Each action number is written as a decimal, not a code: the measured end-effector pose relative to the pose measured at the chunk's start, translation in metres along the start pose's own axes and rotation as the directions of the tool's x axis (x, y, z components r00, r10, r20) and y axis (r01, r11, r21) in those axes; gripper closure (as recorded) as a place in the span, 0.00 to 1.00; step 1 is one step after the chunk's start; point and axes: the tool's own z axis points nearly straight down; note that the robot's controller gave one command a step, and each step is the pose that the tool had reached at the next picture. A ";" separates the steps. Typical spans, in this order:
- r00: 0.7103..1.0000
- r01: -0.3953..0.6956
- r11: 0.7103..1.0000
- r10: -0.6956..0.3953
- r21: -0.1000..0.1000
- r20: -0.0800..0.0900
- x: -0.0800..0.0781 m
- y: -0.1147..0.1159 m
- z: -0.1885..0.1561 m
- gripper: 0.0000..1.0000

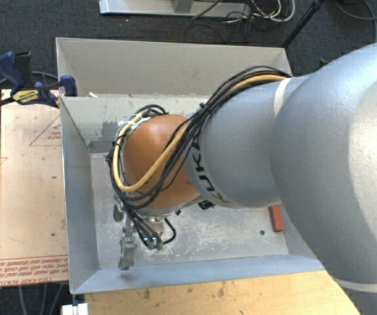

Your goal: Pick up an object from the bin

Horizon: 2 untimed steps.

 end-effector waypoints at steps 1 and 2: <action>0.943 -0.333 0.943 0.333 0.000 0.004 -0.032 -0.120 0.060 0.00; 0.781 -0.624 0.781 0.624 -0.010 0.012 -0.082 -0.177 -0.057 0.00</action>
Offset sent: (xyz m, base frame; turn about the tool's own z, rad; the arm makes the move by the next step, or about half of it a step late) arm 0.0321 -0.1170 -0.0591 0.3366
